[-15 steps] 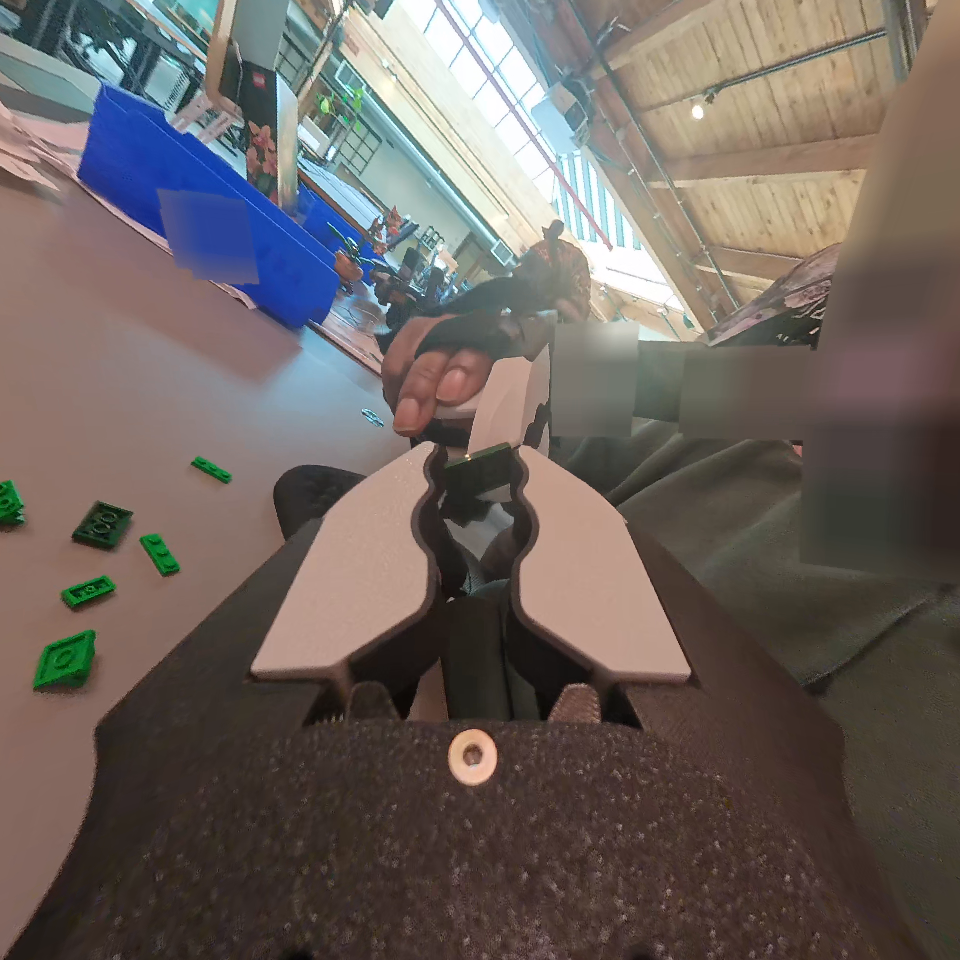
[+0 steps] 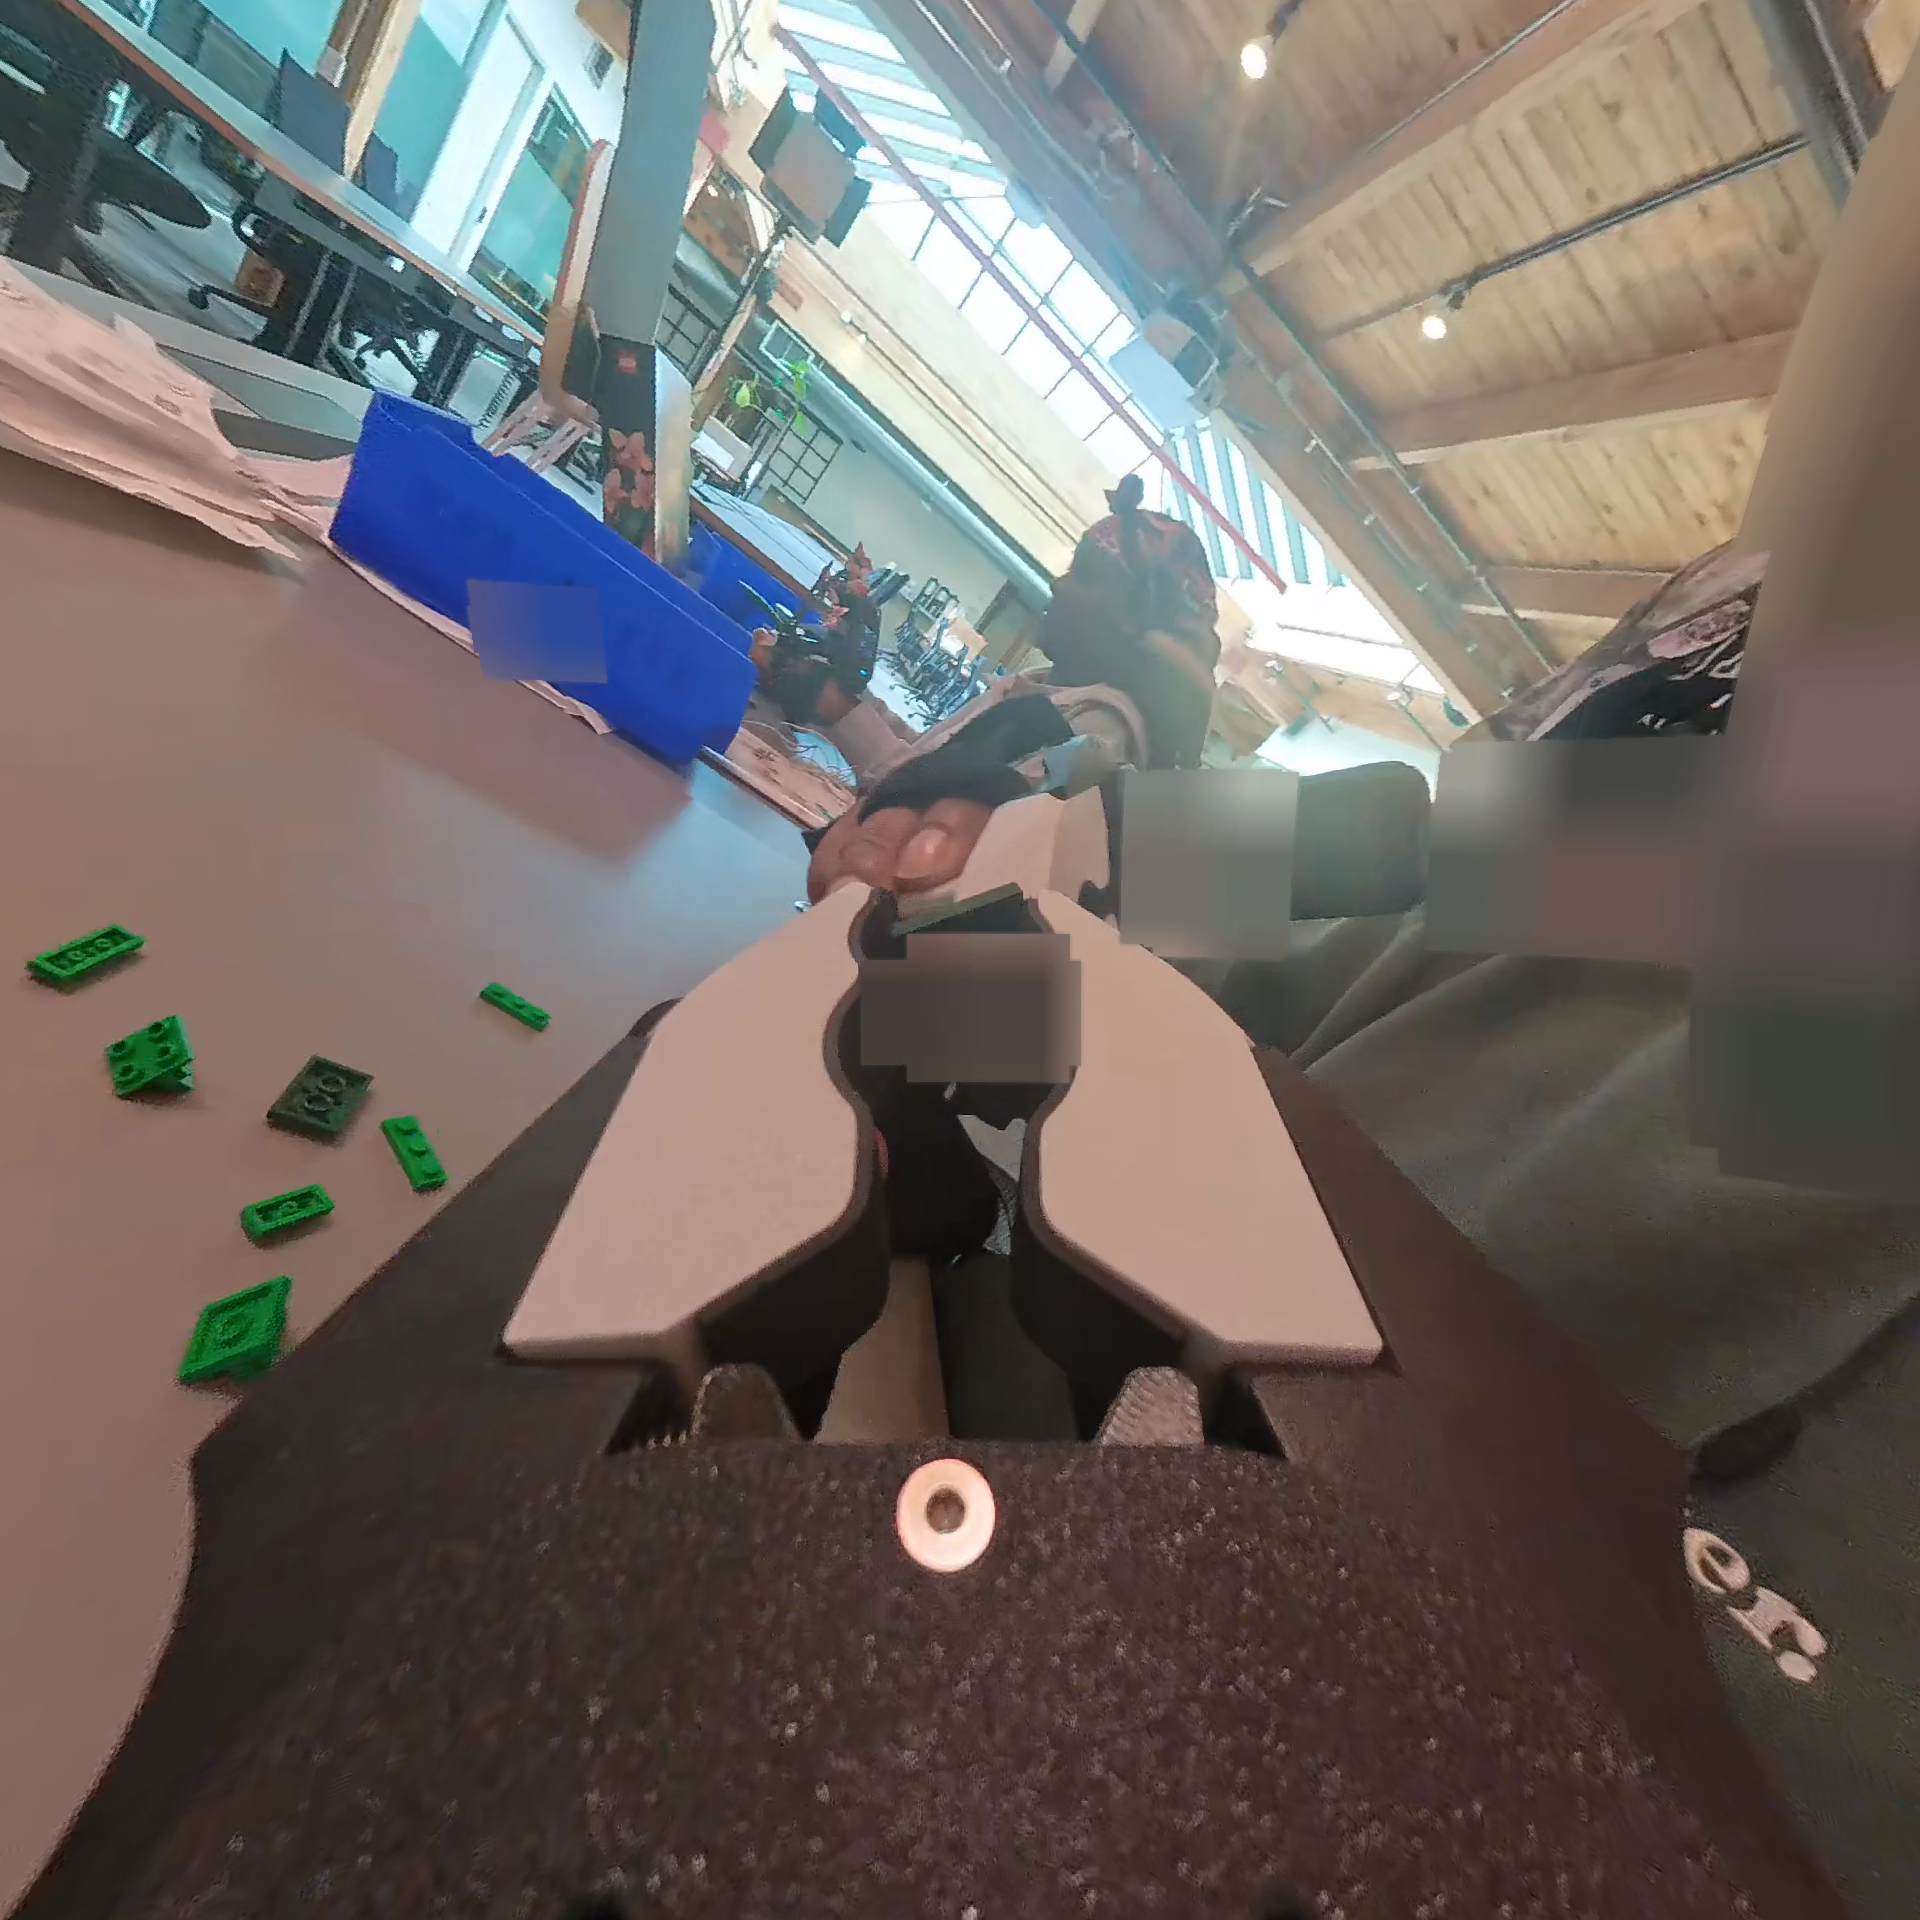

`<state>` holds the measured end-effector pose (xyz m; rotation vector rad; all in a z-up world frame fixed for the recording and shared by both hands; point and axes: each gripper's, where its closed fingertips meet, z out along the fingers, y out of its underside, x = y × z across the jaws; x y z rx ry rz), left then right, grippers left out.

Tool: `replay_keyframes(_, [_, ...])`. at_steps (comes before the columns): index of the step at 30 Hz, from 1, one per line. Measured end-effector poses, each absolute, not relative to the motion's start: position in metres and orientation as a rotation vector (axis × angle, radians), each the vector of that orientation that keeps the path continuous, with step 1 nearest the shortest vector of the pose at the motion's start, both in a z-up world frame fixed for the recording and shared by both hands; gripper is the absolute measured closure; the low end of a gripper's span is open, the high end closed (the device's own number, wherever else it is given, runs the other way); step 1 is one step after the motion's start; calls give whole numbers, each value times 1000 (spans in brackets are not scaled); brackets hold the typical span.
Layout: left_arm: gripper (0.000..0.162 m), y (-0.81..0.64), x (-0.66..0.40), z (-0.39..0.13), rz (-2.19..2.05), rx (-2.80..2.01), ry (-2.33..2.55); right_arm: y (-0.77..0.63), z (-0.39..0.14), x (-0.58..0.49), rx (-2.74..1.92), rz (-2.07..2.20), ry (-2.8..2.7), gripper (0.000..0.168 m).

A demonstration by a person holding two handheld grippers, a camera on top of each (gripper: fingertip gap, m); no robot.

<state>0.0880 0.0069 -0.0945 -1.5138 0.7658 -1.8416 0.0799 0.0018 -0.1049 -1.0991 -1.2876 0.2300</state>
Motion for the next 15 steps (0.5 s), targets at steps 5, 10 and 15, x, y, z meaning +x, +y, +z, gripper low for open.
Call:
replay_keyframes(5, [138,2,85,-91,-1924,-1475,748,1,-101,80,-1075,224,-1304,167])
replay_keyframes(10, [139,-3,84,-93,-2024,-1473,720,-8,-101,74,-1036,264,-1383,152])
replay_keyframes(15, [138,-5,87,-101,-2064,-1522,709,-10,-102,72,-1024,249,-1524,156])
